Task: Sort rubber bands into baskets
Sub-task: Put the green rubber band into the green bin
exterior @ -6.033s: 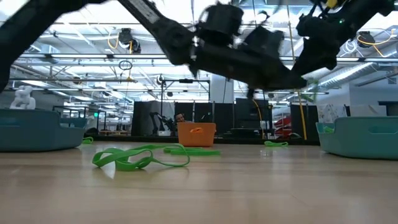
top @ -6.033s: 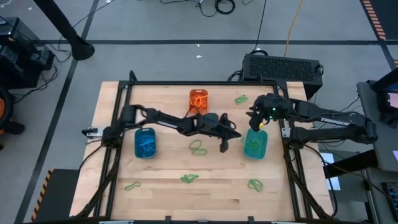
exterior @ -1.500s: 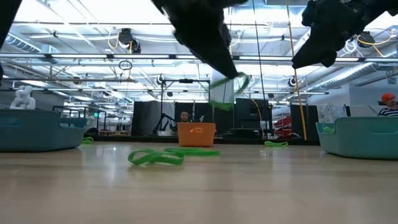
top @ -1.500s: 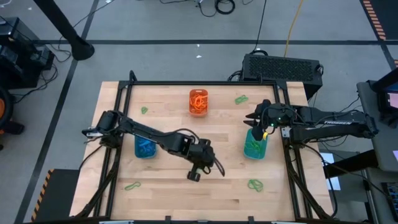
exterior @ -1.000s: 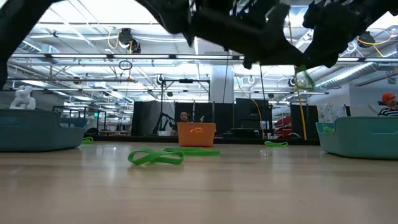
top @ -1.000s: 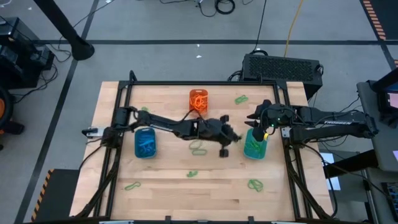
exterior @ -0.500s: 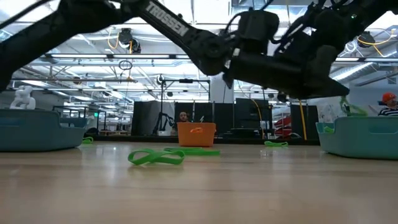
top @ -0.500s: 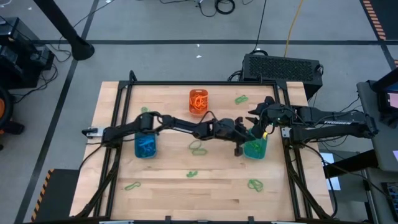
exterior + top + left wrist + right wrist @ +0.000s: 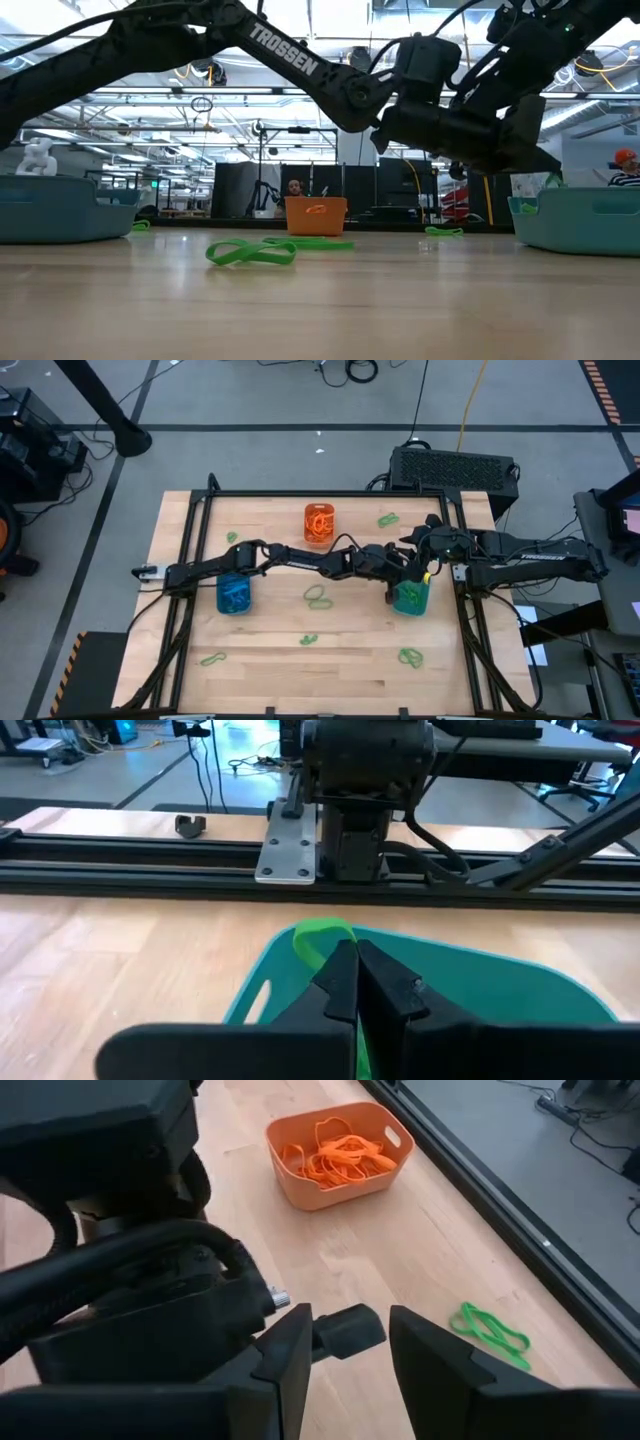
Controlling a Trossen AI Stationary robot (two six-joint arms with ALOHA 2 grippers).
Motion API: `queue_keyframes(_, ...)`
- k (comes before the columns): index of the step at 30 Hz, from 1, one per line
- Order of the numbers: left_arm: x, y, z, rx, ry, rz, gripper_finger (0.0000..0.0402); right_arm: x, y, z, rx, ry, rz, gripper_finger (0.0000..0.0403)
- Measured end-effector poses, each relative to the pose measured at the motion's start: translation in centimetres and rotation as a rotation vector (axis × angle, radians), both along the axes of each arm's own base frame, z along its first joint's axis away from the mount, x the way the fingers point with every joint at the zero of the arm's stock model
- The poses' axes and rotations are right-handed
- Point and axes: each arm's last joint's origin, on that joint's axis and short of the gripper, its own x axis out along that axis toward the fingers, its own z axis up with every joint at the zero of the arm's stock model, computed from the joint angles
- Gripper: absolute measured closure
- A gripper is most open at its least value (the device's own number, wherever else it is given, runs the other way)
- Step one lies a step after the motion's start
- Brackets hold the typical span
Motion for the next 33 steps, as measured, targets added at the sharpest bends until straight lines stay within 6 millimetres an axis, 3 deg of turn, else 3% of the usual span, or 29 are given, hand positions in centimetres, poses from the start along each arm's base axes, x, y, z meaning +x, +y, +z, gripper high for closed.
queue_keyframes(13,0.0,-1.0,-0.1,0.035,0.001,-0.024,0.0360,0.0,0.0,0.0,0.001,-0.002,0.003,0.0275)
queue_keyframes(20,-0.3,-1.2,-0.6,0.079,0.099,-0.022,0.0313,0.0,0.0,0.0,-0.001,0.006,0.004,0.0275)
queue_keyframes(25,-0.2,-1.1,0.1,0.077,0.175,-0.021,0.0288,0.0,0.0,-0.1,-0.002,0.010,0.005,0.0275)
queue_keyframes(33,-0.1,-1.7,1.4,0.108,0.232,-0.126,0.0286,0.0,0.0,0.0,-0.014,0.008,0.015,0.0275)
